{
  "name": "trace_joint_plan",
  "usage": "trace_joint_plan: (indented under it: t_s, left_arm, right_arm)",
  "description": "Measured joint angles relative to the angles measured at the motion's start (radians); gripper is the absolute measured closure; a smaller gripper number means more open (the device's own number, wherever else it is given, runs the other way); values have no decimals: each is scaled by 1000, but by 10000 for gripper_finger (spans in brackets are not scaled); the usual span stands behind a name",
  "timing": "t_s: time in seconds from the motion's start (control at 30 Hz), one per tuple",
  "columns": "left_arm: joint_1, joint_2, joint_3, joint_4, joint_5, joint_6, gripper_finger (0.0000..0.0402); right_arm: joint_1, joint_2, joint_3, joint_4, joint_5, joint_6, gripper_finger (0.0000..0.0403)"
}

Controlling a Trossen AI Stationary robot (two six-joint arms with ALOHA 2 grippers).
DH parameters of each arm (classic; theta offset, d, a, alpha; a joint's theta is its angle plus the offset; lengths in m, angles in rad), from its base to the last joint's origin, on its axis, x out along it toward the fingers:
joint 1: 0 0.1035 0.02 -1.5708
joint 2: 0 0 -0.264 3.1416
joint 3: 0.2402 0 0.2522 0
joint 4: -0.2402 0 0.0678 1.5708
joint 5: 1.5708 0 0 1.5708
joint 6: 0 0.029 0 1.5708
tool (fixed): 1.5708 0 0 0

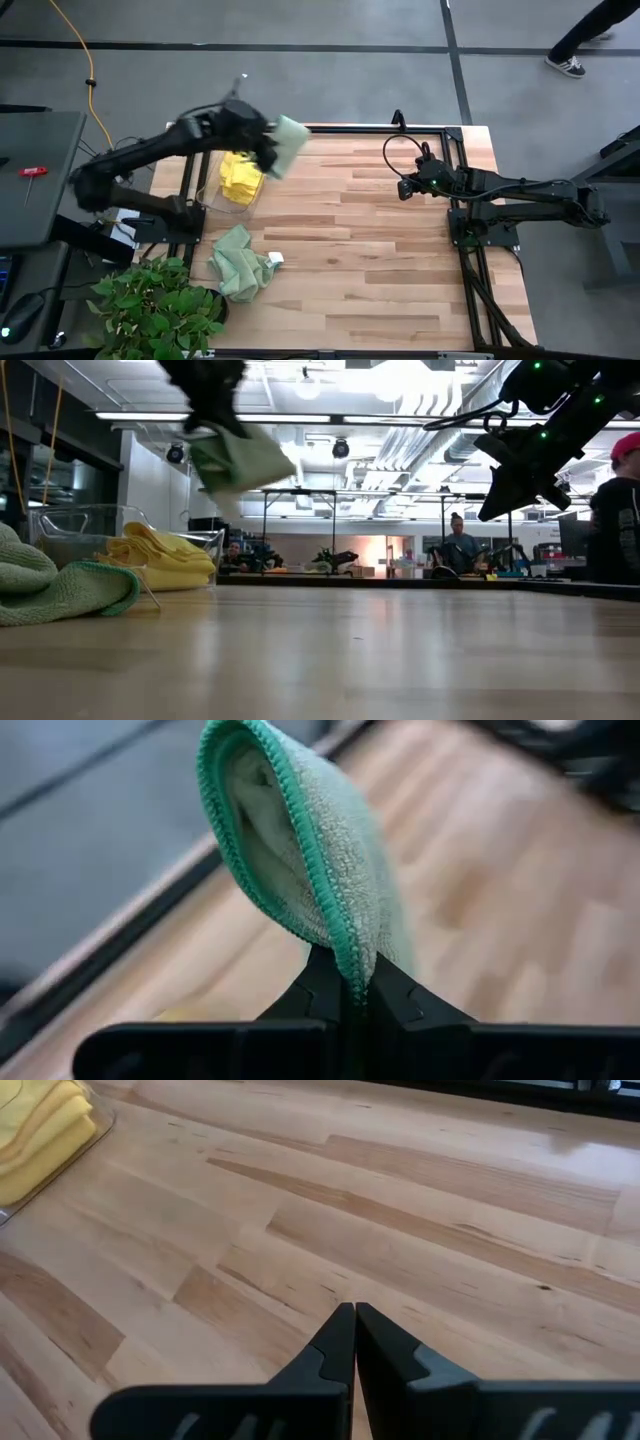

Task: Fold microfiber towels
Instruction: Put the right folded green towel into the transparent bin

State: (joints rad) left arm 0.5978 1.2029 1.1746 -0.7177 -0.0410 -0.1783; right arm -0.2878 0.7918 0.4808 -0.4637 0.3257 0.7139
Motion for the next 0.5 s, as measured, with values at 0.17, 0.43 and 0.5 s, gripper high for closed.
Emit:
trace_joint_plan:
  t_s: [0.17, 0.43, 0.5]
  left_arm:
    - [98, -112, -9, -231, -96, 34, 401]
    - [155, -35, -9, -373, -151, 32, 401]
    - [152, 6, -10, -417, -196, 24, 401]
  right_arm:
    - [0, 0, 0, 0, -1, 0, 399]
    - [0, 0, 0, 1, -2, 10, 399]
    - [0, 0, 0, 1, -12, 11, 399]
